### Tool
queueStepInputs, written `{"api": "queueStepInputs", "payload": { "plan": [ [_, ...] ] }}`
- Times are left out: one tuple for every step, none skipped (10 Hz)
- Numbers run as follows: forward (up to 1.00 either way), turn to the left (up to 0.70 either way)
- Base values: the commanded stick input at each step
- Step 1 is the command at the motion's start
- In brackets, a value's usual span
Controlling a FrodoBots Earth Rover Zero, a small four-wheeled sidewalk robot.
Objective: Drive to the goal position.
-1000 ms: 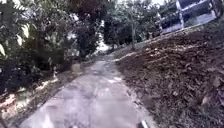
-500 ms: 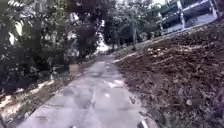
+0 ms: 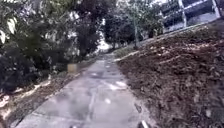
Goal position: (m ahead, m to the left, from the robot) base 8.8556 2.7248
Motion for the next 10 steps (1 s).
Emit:
{"api": "queueStepInputs", "payload": {
  "plan": [
    [0.5,0.0],
    [0.5,0.0],
    [0.5,0.0],
    [0.5,0.0],
    [0.5,0.0],
    [0.5,0.0],
    [0.5,0.0],
    [0.5,0.0],
    [0.5,0.0],
    [0.5,0.0]
  ]
}}
